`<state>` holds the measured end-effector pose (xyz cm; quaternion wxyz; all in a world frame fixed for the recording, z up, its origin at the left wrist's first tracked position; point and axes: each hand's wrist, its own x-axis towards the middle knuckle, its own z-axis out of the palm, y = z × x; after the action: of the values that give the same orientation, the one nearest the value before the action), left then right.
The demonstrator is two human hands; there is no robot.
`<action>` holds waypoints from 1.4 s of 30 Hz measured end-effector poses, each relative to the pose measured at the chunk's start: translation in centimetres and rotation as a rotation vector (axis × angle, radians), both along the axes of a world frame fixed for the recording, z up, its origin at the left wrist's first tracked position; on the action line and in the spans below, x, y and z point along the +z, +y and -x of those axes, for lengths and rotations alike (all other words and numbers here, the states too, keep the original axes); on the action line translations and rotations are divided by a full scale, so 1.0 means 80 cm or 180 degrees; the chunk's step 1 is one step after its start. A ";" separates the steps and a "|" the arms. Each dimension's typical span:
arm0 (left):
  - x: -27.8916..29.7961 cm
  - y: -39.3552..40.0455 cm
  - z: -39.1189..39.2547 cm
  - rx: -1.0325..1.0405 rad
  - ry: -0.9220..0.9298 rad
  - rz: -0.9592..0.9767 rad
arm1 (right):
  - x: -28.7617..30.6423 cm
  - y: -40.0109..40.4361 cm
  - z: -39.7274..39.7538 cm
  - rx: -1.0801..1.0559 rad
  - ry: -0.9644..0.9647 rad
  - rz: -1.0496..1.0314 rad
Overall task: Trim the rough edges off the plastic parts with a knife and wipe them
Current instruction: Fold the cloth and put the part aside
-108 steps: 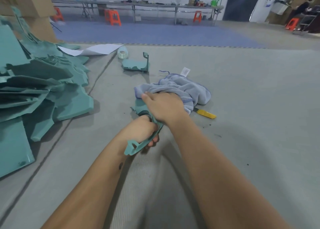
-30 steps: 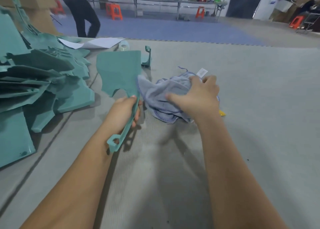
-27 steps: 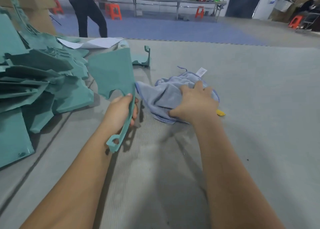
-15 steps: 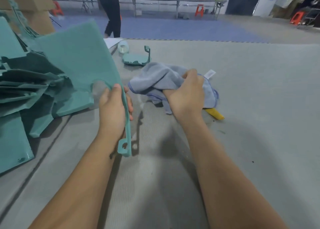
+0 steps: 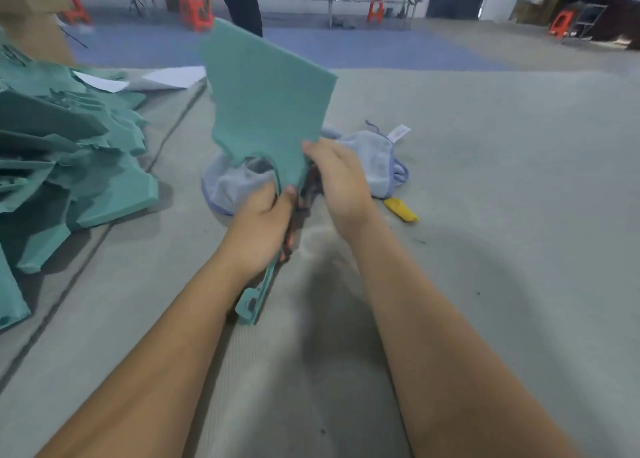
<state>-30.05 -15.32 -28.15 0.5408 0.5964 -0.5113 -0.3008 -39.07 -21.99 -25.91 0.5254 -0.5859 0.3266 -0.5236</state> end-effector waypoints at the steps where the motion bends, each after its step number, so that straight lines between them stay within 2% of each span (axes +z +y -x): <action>1: 0.000 0.001 0.007 -0.0125 -0.0034 -0.0005 | 0.005 0.003 0.001 -0.0063 0.0063 -0.0093; 5: 0.007 0.006 0.028 -0.0482 -0.0152 -0.0084 | 0.013 0.016 0.023 -0.0423 0.0243 -0.0162; 10: 0.039 0.012 0.082 -0.1273 -0.0016 -0.0436 | 0.020 0.050 0.105 -0.0722 -0.0400 -0.0307; 15: 0.073 0.015 0.200 -0.1899 0.0020 -0.0771 | 0.031 0.098 0.207 -0.1863 -0.0972 -0.0237; 18: 0.068 0.046 0.284 -0.2421 0.0309 -0.0940 | 0.025 0.139 0.279 -0.2533 -0.1428 -0.0209; 21: 0.051 0.091 0.366 -0.2982 0.0565 -0.1129 | 0.009 0.191 0.351 -0.3206 -0.1573 -0.0324; 23: 0.033 0.119 0.419 -0.3239 0.0523 -0.1364 | -0.010 0.227 0.397 -0.3601 -0.1519 -0.0280; 26: -0.006 0.156 0.484 -0.3450 0.0213 -0.2026 | -0.058 0.276 0.456 -0.4103 -0.1520 -0.0430; 29: -0.058 0.194 0.525 -0.3657 -0.0014 -0.2589 | -0.128 0.320 0.498 -0.4486 -0.1696 -0.0939; 32: -0.111 0.227 0.546 -0.3647 -0.0596 -0.2699 | -0.195 0.361 0.517 -0.4614 -0.1946 -0.1476; 34: -0.137 0.240 0.549 -0.3667 -0.0699 -0.2888 | -0.230 0.382 0.519 -0.4748 -0.2119 -0.1785; 36: -0.154 0.247 0.545 -0.3704 -0.0501 -0.3238 | -0.253 0.394 0.521 -0.4946 -0.2477 -0.2006; 38: -0.169 0.248 0.545 -0.3597 -0.0448 -0.3465 | -0.266 0.398 0.525 -0.5079 -0.3261 -0.2187; 40: -0.178 0.249 0.547 -0.3412 -0.0778 -0.3554 | -0.266 0.398 0.530 -0.4929 -0.4325 -0.2248; 42: -0.182 0.246 0.544 -0.3589 -0.1391 -0.3219 | -0.262 0.392 0.532 -0.4672 -0.5051 -0.2148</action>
<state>-73.60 4.35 -42.70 -0.1431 0.4664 -0.6325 -0.6017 -81.66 9.41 -46.87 0.2811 0.4167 0.2904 -0.8143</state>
